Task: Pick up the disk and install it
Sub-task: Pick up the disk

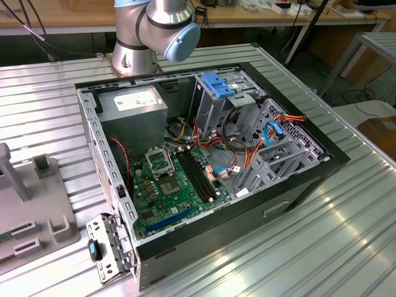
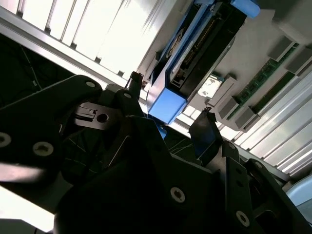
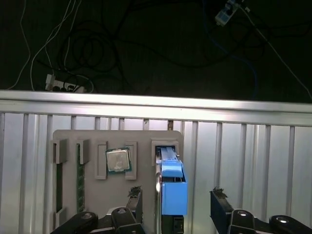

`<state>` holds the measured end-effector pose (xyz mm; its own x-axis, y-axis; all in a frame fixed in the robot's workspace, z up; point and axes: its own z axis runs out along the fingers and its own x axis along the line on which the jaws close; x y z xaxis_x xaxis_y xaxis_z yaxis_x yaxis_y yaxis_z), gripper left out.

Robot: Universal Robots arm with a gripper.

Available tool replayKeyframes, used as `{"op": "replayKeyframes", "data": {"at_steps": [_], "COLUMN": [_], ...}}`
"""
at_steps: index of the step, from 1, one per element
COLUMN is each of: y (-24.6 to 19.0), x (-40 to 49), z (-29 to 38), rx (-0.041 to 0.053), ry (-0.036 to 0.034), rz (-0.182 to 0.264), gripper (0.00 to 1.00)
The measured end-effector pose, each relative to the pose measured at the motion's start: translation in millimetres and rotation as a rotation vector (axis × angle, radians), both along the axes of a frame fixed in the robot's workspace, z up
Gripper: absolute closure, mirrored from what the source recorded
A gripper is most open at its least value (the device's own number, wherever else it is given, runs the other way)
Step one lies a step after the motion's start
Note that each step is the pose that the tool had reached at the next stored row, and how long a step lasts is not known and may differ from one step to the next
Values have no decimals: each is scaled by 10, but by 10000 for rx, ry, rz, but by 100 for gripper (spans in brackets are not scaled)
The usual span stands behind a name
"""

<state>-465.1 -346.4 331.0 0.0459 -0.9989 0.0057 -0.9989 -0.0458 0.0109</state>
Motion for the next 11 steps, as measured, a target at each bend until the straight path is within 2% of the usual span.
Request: {"op": "replayKeyframes", "data": {"at_steps": [3,6,11], "y": [0,0,-1], "x": [-1,-3,-7], "z": [-75,-193,-237], "rx": [0,0,-11], "ry": [0,0,-10], "rz": [0,0,0], "gripper": [34,34,34]}}
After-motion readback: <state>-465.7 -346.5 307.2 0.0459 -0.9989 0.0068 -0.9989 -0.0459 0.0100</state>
